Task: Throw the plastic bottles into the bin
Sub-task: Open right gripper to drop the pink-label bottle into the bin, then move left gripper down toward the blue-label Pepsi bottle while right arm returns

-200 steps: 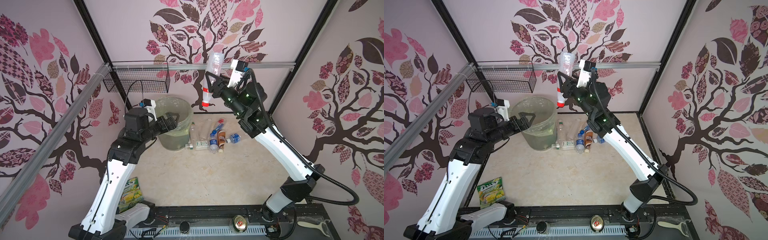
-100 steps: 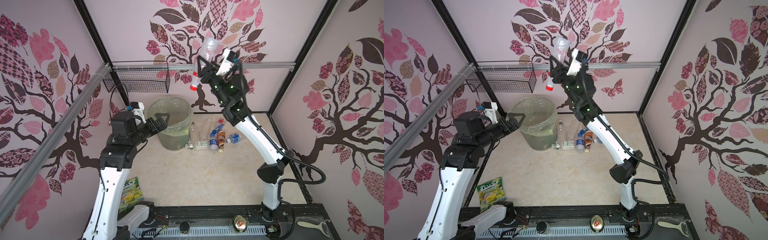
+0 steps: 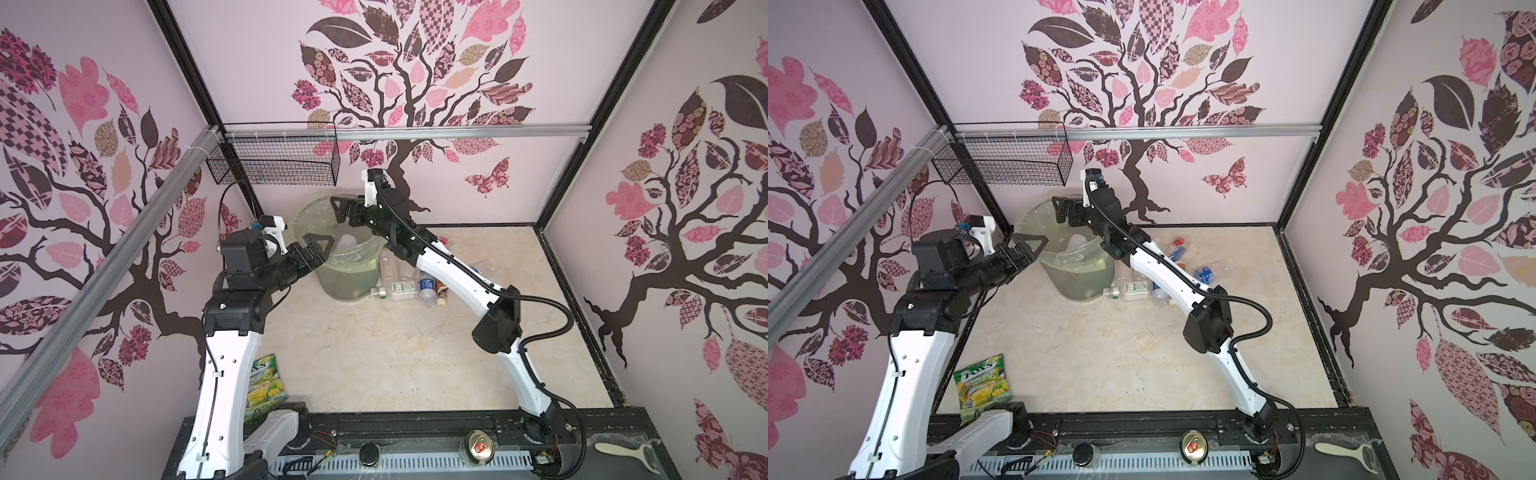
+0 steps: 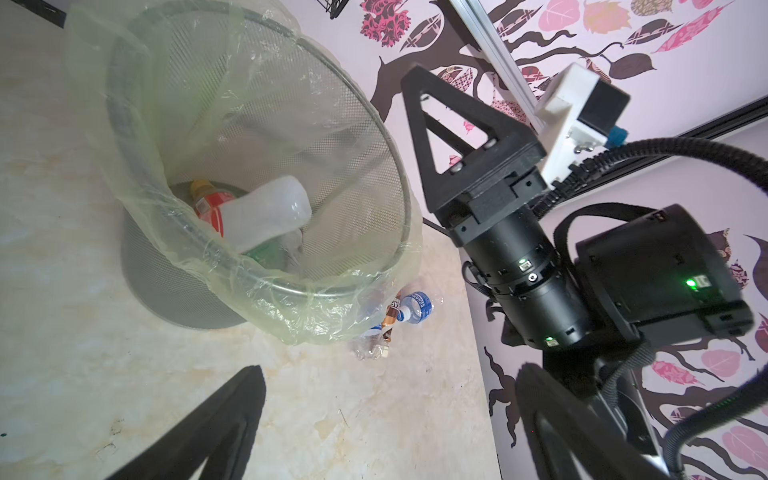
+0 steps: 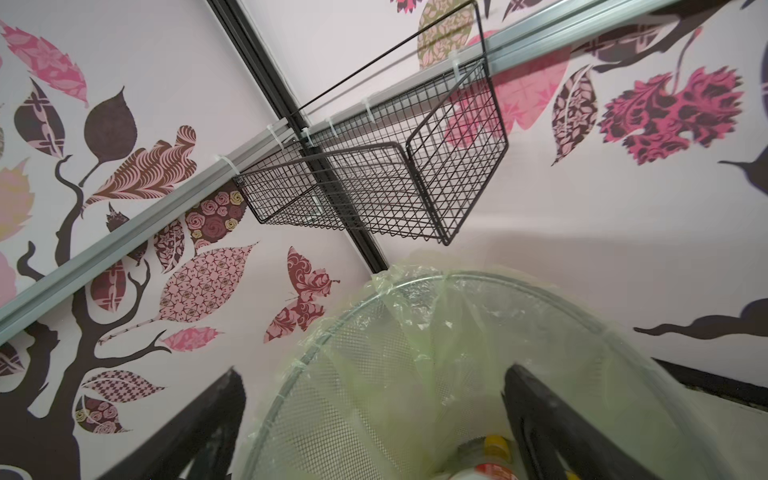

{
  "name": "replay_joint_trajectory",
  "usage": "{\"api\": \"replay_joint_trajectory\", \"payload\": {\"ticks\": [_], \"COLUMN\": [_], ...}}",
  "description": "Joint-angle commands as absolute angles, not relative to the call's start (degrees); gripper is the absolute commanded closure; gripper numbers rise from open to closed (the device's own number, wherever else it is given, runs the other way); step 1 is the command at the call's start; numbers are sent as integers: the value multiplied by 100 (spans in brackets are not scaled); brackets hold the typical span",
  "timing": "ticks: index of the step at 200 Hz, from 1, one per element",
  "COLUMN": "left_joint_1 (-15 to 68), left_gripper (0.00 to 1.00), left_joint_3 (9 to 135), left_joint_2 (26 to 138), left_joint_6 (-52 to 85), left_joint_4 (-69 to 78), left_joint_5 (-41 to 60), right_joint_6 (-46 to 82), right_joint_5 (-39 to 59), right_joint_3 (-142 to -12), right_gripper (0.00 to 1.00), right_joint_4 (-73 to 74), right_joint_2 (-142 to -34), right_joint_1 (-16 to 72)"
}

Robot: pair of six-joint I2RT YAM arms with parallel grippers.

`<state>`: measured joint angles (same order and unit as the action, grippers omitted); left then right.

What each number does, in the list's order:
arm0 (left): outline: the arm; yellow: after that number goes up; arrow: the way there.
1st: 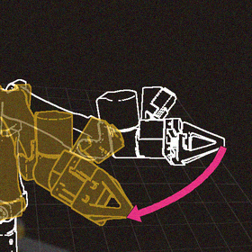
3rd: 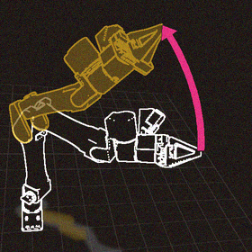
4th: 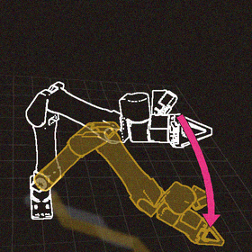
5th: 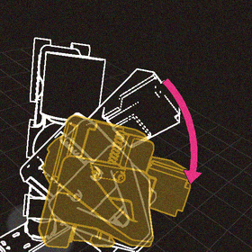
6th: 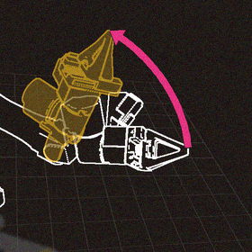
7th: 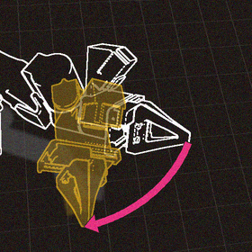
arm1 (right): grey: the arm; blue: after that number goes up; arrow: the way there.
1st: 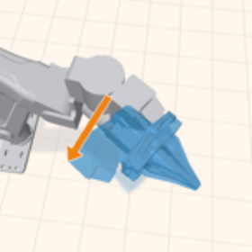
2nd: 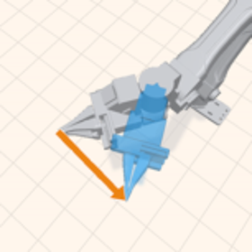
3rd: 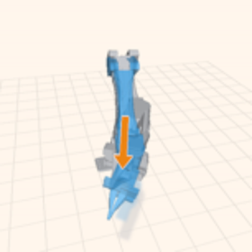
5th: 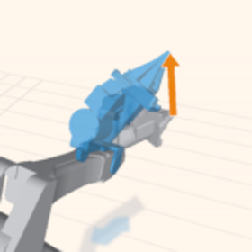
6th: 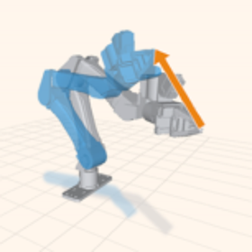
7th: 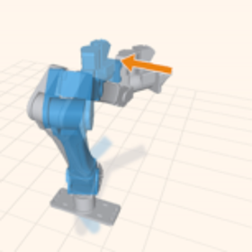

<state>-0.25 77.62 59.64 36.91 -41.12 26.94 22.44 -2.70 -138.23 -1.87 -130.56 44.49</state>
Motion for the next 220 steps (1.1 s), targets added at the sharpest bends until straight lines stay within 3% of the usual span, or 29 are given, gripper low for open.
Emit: {"api": "replay_joint_trajectory", "payload": {"ticks": [1,49,105,160,220], "left_joint_1": [-53,-53,108,1794,3527], "left_gripper": [2,2,2,2,2], "left_joint_3": [7590,7454,7604,7846,7923], "left_joint_2": [5933,5776,5598,5895,6693], "left_joint_6": [3709,3767,3758,3461,3339], "left_joint_4": [-3901,-3956,-4126,-4383,-4402], "left_joint_5": [2777,2739,2667,1501,347], "right_joint_6": [1917,1687,1825,1803,1596], "right_joint_5": [-483,-677,-657,-808,-984], "right_joint_3": [-14062,-13368,-10794,-8214,-6529], "right_gripper": [1,1,0,0,0], "right_joint_4": [89,-147,366,551,-123], "right_joint_2": [-12266,-11562,-9842,-8088,-6698], "right_joint_1": [4412,4345,3817,3186,2745]}}
